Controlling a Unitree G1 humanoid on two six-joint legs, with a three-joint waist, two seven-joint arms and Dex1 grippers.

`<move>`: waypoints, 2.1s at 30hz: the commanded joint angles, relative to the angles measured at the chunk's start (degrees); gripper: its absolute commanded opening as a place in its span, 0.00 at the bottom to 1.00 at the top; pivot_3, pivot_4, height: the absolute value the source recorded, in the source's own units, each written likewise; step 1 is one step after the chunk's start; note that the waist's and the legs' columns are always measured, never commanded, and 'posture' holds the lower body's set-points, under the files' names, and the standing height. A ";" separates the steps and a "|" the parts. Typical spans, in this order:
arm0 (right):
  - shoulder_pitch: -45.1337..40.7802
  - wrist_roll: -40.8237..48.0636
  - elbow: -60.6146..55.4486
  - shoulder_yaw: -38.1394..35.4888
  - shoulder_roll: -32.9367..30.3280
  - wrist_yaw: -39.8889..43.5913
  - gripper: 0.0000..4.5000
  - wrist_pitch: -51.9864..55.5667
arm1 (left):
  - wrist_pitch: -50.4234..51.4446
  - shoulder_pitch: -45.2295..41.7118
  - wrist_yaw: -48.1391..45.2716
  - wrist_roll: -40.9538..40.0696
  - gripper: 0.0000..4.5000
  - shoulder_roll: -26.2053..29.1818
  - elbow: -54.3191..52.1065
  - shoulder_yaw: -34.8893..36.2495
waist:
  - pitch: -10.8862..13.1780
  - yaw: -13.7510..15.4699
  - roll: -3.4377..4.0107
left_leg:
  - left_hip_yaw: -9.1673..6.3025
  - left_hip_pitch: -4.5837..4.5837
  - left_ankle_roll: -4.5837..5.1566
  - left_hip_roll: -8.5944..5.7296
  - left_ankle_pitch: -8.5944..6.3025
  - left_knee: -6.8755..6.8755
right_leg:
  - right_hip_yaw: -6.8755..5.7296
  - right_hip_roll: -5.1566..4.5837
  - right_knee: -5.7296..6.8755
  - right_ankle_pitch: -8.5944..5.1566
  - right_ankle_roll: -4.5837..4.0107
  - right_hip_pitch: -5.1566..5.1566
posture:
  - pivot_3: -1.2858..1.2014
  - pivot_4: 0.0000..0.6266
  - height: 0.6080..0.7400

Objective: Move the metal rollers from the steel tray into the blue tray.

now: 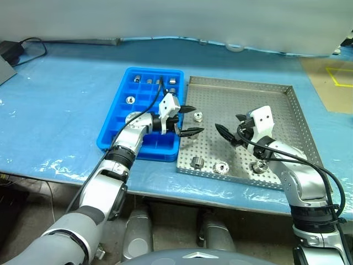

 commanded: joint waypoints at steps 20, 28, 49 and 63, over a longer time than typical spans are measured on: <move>5.35 -3.41 -4.82 -1.69 3.63 -5.91 1.00 -3.60 | 11.95 -33.10 17.22 18.29 0.98 -7.10 33.07 -6.76 | -0.04 -0.67 0.02 | 0.00 -0.12 0.07 -0.05 -0.05 -0.01 | -0.03 0.02 -0.08 -0.04 0.07 -0.12 | 0.43 0.24 1.00; 8.89 -3.82 -7.88 -3.02 5.39 -9.13 1.00 -3.67 | 12.80 -32.10 28.90 23.99 0.98 -9.01 34.24 -6.84 | -0.03 -1.38 0.01 | 0.00 -0.08 0.10 -0.23 -0.06 0.06 | -0.09 -0.05 -0.12 -0.06 0.11 0.04 | 0.41 0.24 1.00; 9.79 -4.99 -8.63 -3.33 8.56 -12.76 1.00 -4.82 | 19.84 -30.57 31.55 10.65 0.38 -9.91 32.71 12.75 | -0.03 -4.25 -0.01 | -0.01 -0.08 0.12 -0.19 -0.07 0.03 | -0.25 -0.01 -0.18 -0.21 0.36 -0.01 | 0.41 0.24 1.00; -1.54 -4.87 1.78 0.86 6.78 -4.09 1.00 -5.90 | 22.06 -4.12 32.38 -6.40 0.38 -3.39 -13.09 22.63 | -0.05 -2.68 0.02 | -0.01 -0.14 0.13 0.03 -0.07 -0.19 | -0.47 0.02 -0.25 -0.10 -0.08 -0.04 | 0.52 0.24 1.00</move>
